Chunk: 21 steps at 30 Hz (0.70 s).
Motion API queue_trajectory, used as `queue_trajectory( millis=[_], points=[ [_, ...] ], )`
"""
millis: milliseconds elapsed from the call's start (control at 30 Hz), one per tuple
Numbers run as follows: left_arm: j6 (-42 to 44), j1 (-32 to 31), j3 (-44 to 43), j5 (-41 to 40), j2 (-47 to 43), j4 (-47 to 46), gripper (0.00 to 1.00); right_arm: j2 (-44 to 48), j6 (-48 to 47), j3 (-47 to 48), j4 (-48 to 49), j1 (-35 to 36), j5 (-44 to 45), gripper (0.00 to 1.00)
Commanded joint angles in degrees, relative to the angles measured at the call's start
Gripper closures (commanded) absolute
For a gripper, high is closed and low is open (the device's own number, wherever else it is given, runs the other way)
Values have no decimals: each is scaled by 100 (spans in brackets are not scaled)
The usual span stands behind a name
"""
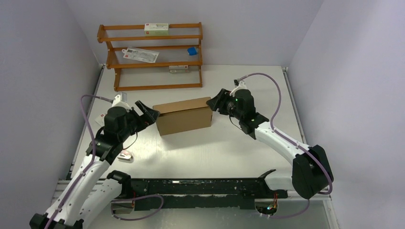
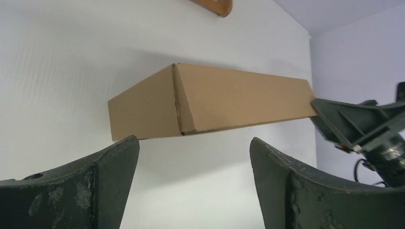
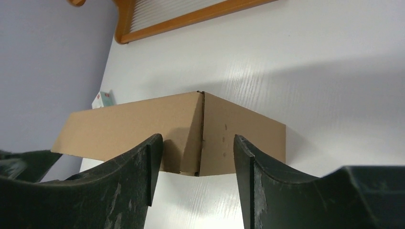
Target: Fold the paper box
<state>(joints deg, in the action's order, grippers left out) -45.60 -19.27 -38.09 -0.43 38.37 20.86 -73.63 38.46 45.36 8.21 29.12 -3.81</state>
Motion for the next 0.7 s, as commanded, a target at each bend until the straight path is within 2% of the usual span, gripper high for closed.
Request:
queue_trajectory(
  millis=[0,267,500,667],
  points=[
    [45,64,55,-264,345,-552,11,-164,29,7,58,-111,-579,42],
    [1,446,221,76,784,-1176,20,-346,169,-367,314,-189,-877,46],
    [-286,1029,795,1391,1246,-1739,45,-572,319,-743,566,-402,-1363,58],
    [-181,1073,1030,1767,1452,-1855,55,-656,409,-1118,773,-518,-1580,70]
  ],
)
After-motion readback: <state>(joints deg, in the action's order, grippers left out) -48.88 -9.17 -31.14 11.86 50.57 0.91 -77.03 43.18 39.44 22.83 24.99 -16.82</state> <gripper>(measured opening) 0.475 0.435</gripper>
